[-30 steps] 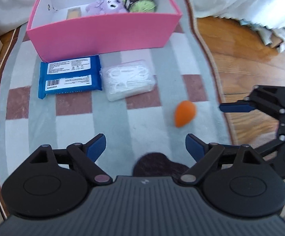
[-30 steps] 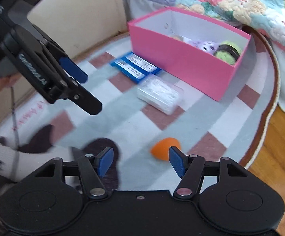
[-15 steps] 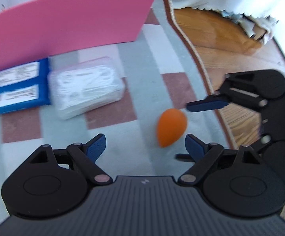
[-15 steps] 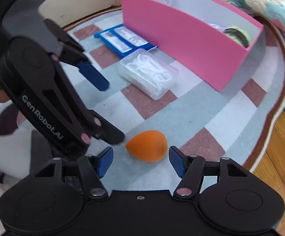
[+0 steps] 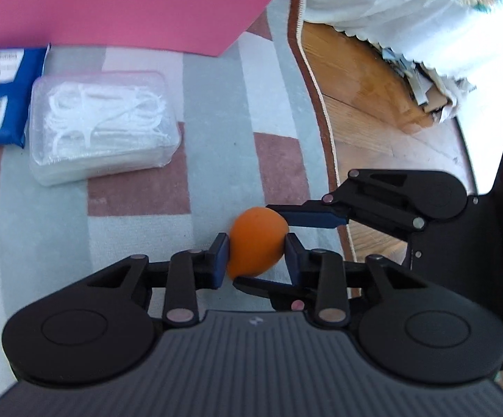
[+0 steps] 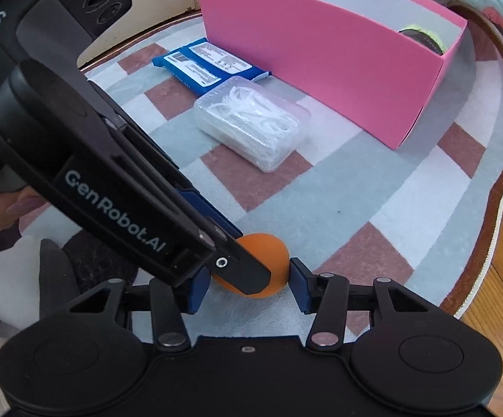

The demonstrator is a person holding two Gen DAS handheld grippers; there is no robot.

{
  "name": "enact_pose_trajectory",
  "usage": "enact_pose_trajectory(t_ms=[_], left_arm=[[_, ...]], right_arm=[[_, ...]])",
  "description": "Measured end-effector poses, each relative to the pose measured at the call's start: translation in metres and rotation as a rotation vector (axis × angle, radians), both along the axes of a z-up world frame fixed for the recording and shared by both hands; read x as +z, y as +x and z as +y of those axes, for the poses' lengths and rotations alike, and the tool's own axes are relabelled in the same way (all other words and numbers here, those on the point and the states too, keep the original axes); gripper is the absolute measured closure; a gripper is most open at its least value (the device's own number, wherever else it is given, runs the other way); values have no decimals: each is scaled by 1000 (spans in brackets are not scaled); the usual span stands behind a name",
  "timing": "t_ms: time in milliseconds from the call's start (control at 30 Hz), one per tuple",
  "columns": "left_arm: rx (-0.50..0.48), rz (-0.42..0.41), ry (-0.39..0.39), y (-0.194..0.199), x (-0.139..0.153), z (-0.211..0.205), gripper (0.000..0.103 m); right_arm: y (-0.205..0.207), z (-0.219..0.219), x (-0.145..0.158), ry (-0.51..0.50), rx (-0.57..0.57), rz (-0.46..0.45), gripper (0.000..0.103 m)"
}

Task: Organize objects
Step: 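Close the right gripper on the orange makeup sponge, then carry the orange makeup sponge in the left gripper over the pink box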

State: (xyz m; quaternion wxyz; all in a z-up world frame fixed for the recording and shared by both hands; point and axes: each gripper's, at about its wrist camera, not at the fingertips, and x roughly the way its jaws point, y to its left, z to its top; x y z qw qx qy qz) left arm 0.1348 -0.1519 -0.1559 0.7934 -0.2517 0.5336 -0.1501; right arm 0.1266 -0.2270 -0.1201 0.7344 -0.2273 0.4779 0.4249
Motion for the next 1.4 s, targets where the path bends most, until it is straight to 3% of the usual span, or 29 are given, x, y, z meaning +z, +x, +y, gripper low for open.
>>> enact_pose_trajectory(t_ms=[100, 233, 367, 700, 800, 900, 1067, 1233, 1400], left_arm=[[-14, -27, 41, -7, 16, -3, 71], [-26, -52, 37, -17, 44, 4, 71], [-55, 24, 33, -18, 69, 13, 71], [-64, -8, 95, -29, 140, 48, 71], [-77, -47, 143, -22, 171, 64, 71], [-59, -107, 205, -13, 205, 83, 71], [47, -210, 291, 7, 245, 115, 71], [139, -244, 298, 49, 244, 152, 71], [242, -206, 221, 100, 202, 195, 71]], right_arm=[[-1, -1, 5, 27, 1, -8, 49], [-10, 0, 27, 61, -14, -21, 46], [-21, 1, 55, 113, -58, 1, 48], [-33, 20, 112, 208, -181, 19, 49], [-30, 35, 135, 238, -200, 7, 49], [-26, 54, 158, 268, -184, -93, 49], [5, 87, 192, 355, -198, -175, 49], [59, 117, 205, 371, -223, -180, 49], [122, 147, 183, 312, -250, -121, 49]])
